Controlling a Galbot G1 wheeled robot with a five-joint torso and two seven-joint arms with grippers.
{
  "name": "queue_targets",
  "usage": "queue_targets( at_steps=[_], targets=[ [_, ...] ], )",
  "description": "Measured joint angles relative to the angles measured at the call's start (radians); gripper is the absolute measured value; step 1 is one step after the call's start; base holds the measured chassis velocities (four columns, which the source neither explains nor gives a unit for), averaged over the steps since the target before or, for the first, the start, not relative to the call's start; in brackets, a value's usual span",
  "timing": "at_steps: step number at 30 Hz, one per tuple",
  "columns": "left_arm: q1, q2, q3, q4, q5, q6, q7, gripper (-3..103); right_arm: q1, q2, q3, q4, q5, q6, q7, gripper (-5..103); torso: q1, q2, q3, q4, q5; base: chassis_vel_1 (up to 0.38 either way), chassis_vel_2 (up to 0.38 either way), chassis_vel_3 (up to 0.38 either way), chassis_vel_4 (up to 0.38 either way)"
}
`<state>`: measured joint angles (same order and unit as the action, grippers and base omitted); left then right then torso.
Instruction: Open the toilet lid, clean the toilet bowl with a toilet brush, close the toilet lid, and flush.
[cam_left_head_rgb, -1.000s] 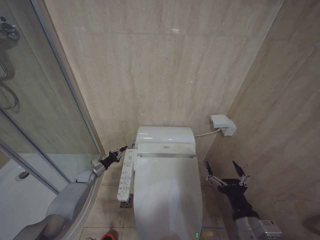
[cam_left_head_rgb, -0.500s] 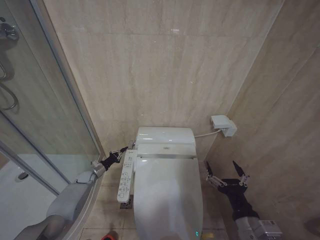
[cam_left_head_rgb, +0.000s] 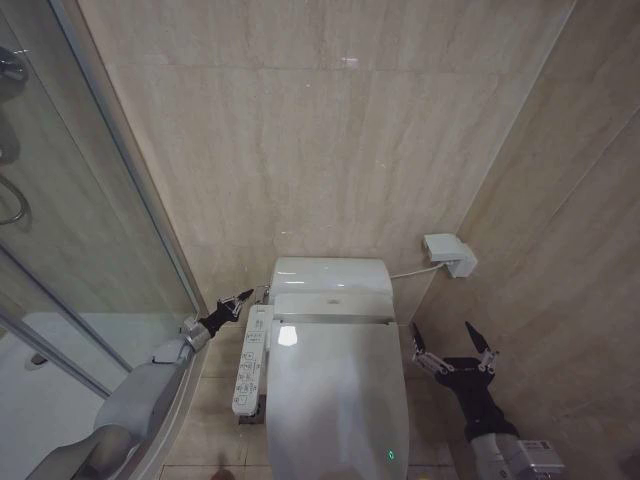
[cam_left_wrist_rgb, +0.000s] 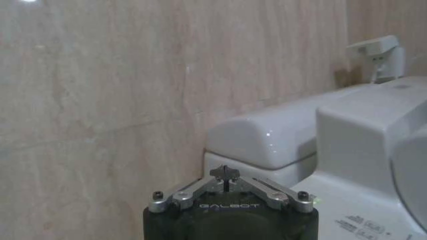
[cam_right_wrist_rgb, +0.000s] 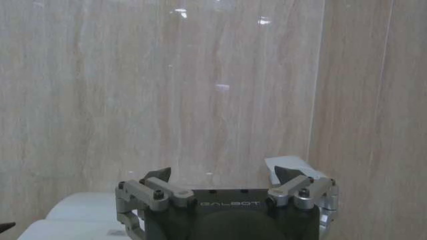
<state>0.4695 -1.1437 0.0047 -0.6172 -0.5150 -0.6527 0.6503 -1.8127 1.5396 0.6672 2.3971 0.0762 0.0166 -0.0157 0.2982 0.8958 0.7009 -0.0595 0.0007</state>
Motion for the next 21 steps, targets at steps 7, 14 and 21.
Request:
queue_targets(
  at_steps=[7, 14, 21],
  targets=[
    [-0.038, 0.008, 0.002, 0.022, -0.010, 0.017, -0.045, 0, 0.000, 0.000, 0.000, 0.000, 0.000, 0.000, 0.000, 100, 0.000, 0.000, 0.000, -0.0003, 0.0000, 0.000, 0.000, 0.000, 0.000],
    [-0.108, 0.002, 0.014, 0.093, -0.015, 0.020, -0.030, 0, 0.000, 0.000, 0.000, 0.000, 0.000, 0.000, 0.000, 100, 0.000, 0.000, 0.000, 0.0000, 0.0001, 0.000, 0.000, 0.000, 0.000],
    [-0.121, -0.024, 0.024, 0.141, -0.001, 0.019, 0.031, 0, 0.000, 0.000, 0.000, 0.000, 0.000, 0.000, 0.000, 100, 0.000, 0.000, 0.000, -0.0003, 0.0001, 0.000, 0.000, 0.000, 0.000]
  ],
)
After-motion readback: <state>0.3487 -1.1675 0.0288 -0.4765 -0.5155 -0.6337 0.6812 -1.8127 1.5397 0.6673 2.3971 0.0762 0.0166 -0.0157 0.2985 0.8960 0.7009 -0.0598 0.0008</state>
